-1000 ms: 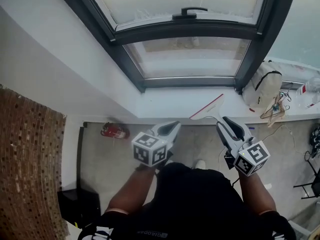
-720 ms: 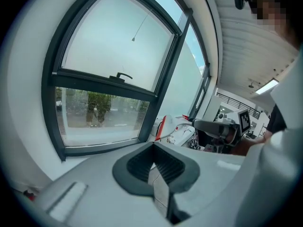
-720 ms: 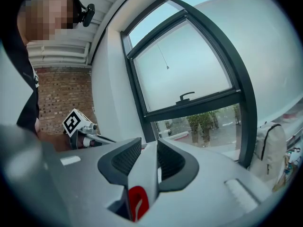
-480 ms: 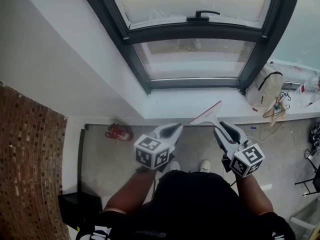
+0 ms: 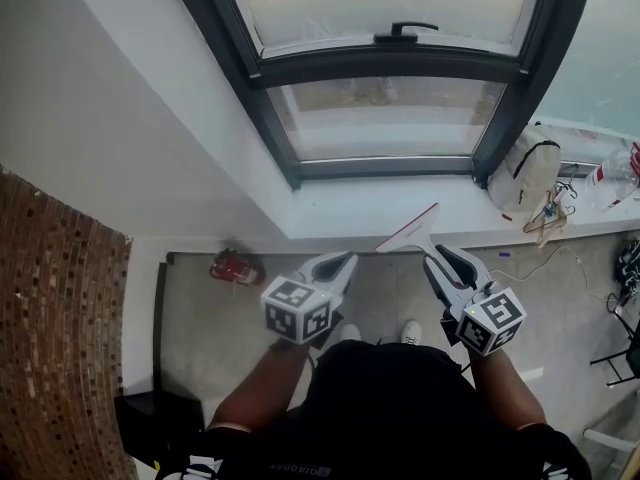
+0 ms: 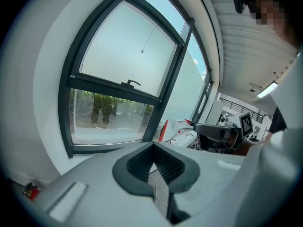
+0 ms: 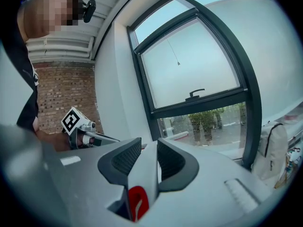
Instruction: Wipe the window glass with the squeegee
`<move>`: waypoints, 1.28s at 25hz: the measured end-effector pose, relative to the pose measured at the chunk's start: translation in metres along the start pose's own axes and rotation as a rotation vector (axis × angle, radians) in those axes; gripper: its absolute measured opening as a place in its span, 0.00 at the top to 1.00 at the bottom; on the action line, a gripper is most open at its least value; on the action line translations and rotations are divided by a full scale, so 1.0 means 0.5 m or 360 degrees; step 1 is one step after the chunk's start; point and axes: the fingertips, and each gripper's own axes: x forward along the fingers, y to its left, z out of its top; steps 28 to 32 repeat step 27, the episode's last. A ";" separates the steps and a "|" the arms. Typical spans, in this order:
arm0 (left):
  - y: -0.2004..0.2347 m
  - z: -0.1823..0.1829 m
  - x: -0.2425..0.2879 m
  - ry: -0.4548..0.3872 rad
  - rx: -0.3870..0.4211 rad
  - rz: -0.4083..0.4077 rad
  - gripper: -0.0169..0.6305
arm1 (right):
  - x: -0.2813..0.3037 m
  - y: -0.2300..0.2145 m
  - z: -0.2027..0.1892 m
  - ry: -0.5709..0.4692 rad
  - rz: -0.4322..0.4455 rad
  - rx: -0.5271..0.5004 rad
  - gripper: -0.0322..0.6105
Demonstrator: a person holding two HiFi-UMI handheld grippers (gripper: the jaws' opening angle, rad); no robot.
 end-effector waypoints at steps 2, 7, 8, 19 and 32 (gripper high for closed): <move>0.001 0.005 0.003 -0.0012 0.0001 0.0000 0.97 | -0.003 -0.004 0.003 -0.0004 -0.0018 -0.0013 0.75; -0.013 0.010 0.017 -0.0028 0.0010 -0.0026 0.97 | -0.017 -0.019 0.004 -0.0019 -0.0057 -0.0009 0.75; -0.016 0.010 0.019 -0.0028 0.0014 -0.0032 0.97 | -0.020 -0.022 0.005 -0.0023 -0.0064 -0.0008 0.75; -0.026 0.023 0.038 -0.0025 0.0040 -0.0045 0.97 | -0.031 -0.040 0.016 -0.0052 -0.0093 -0.0006 0.75; -0.034 0.013 0.052 0.0020 0.0048 -0.0062 0.97 | -0.036 -0.049 0.008 -0.0045 -0.0104 0.0003 0.75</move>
